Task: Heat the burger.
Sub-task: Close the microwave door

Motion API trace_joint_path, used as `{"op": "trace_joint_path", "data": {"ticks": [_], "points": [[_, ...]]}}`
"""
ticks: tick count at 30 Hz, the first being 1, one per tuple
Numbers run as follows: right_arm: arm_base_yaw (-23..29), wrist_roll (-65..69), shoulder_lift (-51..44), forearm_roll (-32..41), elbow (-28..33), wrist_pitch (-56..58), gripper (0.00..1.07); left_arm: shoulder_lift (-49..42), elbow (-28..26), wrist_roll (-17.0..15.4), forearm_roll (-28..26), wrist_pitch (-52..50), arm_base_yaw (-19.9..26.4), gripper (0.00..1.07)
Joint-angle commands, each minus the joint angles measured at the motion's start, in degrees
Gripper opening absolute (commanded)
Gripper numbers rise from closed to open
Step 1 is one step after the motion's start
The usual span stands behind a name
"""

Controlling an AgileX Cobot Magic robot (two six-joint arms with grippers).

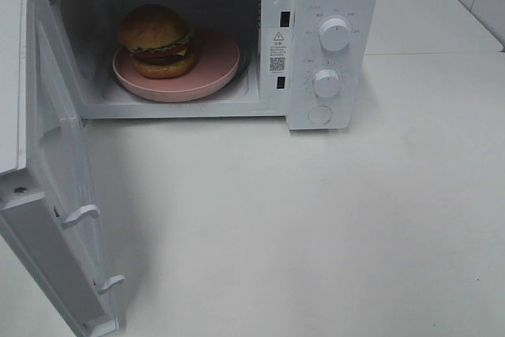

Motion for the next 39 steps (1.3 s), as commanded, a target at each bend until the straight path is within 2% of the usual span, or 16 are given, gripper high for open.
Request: {"op": "trace_joint_path", "data": {"ticks": [1, 39], "points": [[-0.17, -0.63, -1.49, -0.06, 0.11, -0.4, 0.69, -1.15, 0.11, 0.0, -0.29, -0.17, 0.11, 0.98], [-0.17, -0.57, -1.49, -0.06, 0.11, -0.4, 0.69, -1.15, 0.11, 0.0, -0.29, -0.17, 0.11, 0.98]]}}
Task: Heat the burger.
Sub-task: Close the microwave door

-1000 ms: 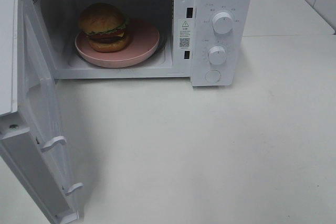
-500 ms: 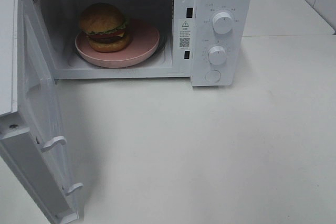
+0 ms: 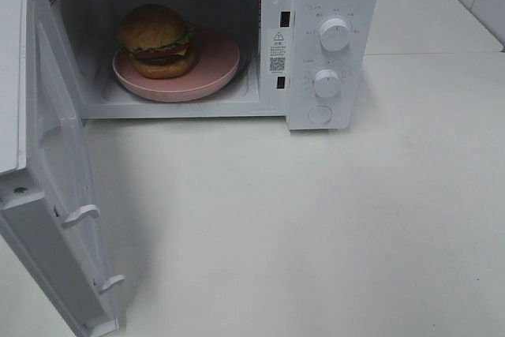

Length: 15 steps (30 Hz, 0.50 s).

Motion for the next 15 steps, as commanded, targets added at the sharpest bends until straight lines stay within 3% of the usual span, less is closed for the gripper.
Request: {"op": "trace_joint_path", "data": {"ticks": [1, 15], "points": [[-0.17, -0.57, -1.49, -0.06, 0.11, -0.4, 0.69, -1.15, 0.11, 0.0, -0.29, -0.17, 0.11, 0.98], [-0.17, -0.57, -1.49, -0.06, 0.11, -0.4, 0.69, 1.49, -2.06, -0.17, 0.11, -4.81, 0.11, 0.96]]}}
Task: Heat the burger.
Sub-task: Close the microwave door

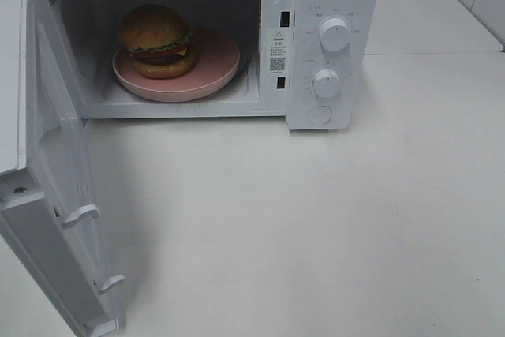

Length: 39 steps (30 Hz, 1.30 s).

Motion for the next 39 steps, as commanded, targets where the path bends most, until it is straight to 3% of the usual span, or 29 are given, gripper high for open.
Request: {"op": "trace_joint_path", "data": {"ticks": [1, 4, 6, 7, 8, 9, 10, 11, 13, 15, 17, 22, 30, 35, 39], "points": [[-0.17, -0.57, -1.49, -0.06, 0.11, -0.4, 0.69, 1.2, -1.2, -0.17, 0.11, -3.78, 0.11, 0.96], [-0.17, -0.57, -1.49, -0.06, 0.11, -0.4, 0.69, 3.61, -1.2, -0.17, 1.15, -7.39, 0.11, 0.87], [-0.17, -0.57, -1.49, -0.06, 0.11, -0.4, 0.69, 6.42, -1.2, -0.17, 1.2, -9.97, 0.11, 0.68], [-0.17, -0.57, -1.49, -0.06, 0.11, -0.4, 0.69, 6.42, -1.2, -0.17, 1.2, -9.97, 0.11, 0.68], [-0.17, -0.57, -1.49, -0.06, 0.11, -0.4, 0.69, 8.42, -1.03, -0.17, 1.2, -11.34, 0.11, 0.5], [-0.17, -0.57, -1.49, -0.06, 0.11, -0.4, 0.68, 9.22, -1.03, -0.17, 1.2, -11.75, 0.11, 0.43], [-0.17, -0.57, -1.49, -0.06, 0.11, -0.4, 0.68, 9.22, -1.03, -0.17, 1.2, -11.75, 0.11, 0.43], [-0.17, -0.57, -1.49, -0.06, 0.11, -0.4, 0.68, 11.12, -1.03, -0.17, 1.26, -12.61, 0.11, 0.28], [-0.17, -0.57, -1.49, -0.06, 0.11, -0.4, 0.68, 12.15, -1.03, -0.17, 1.49, -13.24, 0.11, 0.21], [-0.17, -0.57, -1.49, -0.06, 0.11, -0.4, 0.68, 15.47, -1.03, -0.11, 2.46, -15.58, 0.11, 0.05], [-0.17, -0.57, -1.49, -0.06, 0.11, -0.4, 0.68, 17.19, -0.8, -0.11, 3.61, -17.59, 0.11, 0.0], [-0.17, -0.57, -1.49, -0.06, 0.11, -0.4, 0.68, 19.71, 1.95, -0.23, 3.61, -26.24, 0.11, 0.0], [-0.17, -0.57, -1.49, -0.06, 0.11, -0.4, 0.68, 23.43, 11.46, -0.11, 2.75, -50.59, 0.11, 0.0], [-0.17, -0.57, -1.49, -0.06, 0.11, -0.4, 0.68, 28.82, 18.96, 0.0, 2.75, -72.14, 0.11, 0.0], [-0.17, -0.57, -1.49, -0.06, 0.11, -0.4, 0.68, 32.54, 20.57, -1.38, 2.75, -77.12, 0.11, 0.0]]}}
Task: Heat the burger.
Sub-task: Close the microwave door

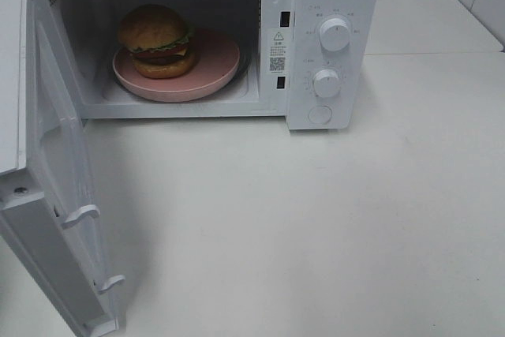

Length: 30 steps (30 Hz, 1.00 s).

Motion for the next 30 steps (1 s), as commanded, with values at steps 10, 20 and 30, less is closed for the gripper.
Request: {"op": "trace_joint_path", "data": {"ticks": [10, 20, 30], "points": [[-0.17, -0.57, -1.49, -0.06, 0.11, -0.4, 0.68, 17.65, 1.32, -10.31, 10.83, -15.36, 0.11, 0.0], [-0.17, -0.57, -1.49, -0.06, 0.11, -0.4, 0.67, 29.39, 1.32, -22.86, 30.25, -30.25, 0.11, 0.0], [-0.17, -0.57, -1.49, -0.06, 0.11, -0.4, 0.67, 41.94, -0.97, -24.01, 37.47, -39.3, 0.11, 0.0]]}}
